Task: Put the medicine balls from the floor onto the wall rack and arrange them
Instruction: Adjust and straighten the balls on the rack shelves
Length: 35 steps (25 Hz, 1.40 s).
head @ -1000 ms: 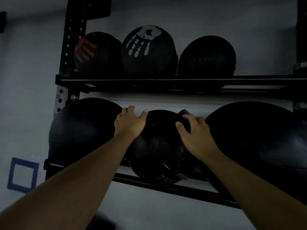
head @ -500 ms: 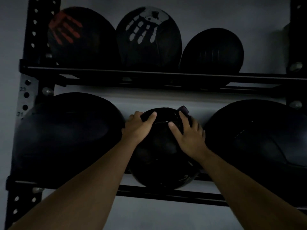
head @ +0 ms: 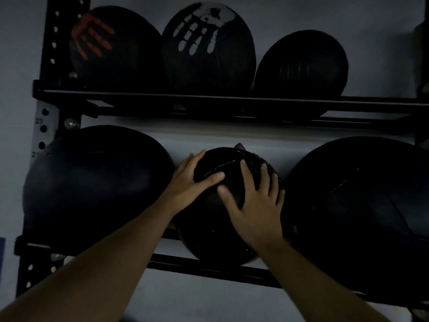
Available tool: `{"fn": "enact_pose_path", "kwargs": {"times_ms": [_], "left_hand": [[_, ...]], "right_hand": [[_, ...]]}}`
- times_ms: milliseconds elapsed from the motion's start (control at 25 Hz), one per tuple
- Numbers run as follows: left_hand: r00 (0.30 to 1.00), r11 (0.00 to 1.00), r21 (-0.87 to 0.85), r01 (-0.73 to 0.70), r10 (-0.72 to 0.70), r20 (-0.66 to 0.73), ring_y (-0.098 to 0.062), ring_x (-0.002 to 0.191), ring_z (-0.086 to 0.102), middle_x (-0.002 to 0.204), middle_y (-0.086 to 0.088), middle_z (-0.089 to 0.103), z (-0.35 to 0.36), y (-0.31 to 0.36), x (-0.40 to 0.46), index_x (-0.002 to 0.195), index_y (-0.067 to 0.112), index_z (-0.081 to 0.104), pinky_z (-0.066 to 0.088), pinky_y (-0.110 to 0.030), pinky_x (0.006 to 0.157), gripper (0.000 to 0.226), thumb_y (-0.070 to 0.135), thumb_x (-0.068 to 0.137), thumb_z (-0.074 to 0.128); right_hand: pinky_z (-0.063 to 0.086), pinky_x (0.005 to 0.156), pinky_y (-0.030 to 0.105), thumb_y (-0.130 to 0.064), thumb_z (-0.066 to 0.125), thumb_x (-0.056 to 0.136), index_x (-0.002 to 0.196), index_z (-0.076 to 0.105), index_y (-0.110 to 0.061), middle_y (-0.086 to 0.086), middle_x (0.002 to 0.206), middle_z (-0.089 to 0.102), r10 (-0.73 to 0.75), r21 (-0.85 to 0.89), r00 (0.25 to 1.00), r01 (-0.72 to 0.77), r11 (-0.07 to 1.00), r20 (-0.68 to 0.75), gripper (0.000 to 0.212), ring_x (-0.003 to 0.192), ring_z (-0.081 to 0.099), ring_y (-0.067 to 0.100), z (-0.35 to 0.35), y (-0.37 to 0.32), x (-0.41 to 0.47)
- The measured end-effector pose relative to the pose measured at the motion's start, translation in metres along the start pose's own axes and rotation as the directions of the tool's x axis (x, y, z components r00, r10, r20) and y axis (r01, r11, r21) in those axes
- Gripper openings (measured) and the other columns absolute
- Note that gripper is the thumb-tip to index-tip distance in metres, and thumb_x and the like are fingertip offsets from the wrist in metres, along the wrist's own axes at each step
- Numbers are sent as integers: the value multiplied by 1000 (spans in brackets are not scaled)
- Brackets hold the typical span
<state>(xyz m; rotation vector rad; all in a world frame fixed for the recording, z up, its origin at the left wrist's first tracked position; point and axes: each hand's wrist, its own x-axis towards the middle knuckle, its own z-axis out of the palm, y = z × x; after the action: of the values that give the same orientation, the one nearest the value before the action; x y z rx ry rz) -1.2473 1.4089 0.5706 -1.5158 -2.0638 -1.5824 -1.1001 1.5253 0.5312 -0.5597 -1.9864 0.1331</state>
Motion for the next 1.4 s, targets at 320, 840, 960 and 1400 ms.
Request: {"fn": "enact_pose_path", "kwargs": {"times_ms": [320,840,960,1400], "left_hand": [[975,983,95,159,-141,-170,-31,138,50,151,-3,49,9,10,20,144,47,42,44,-55,114,89,95,69,43],[939,963,192,-188,234,-253,-17,156,25,170,10,31,30,-10,-13,157,45,37,23,-49,128,70,72,93,47],[938,957,255,-141,212,-276,-19,149,33,163,13,37,30,-8,-6,155,47,38,28,-51,124,62,66,97,49],[919,915,192,356,-305,-248,-41,144,43,158,-14,47,21,24,48,156,27,42,31,-58,119,80,77,96,25]], "right_hand": [[10,122,61,-80,20,91,157,17,-52,4,171,21,-67,-99,994,76,992,86,72,156,15,34,-1,8,51],[43,100,38,-34,31,109,124,61,-22,4,124,62,-70,304,995,88,949,-69,35,122,55,27,-13,13,85],[23,125,44,-52,29,105,151,43,-32,5,160,41,-53,168,992,72,983,-114,52,152,30,28,-1,21,15],[25,121,43,-58,29,103,150,45,-44,-4,159,43,-72,136,944,29,990,323,51,148,34,23,-25,17,103]]}}
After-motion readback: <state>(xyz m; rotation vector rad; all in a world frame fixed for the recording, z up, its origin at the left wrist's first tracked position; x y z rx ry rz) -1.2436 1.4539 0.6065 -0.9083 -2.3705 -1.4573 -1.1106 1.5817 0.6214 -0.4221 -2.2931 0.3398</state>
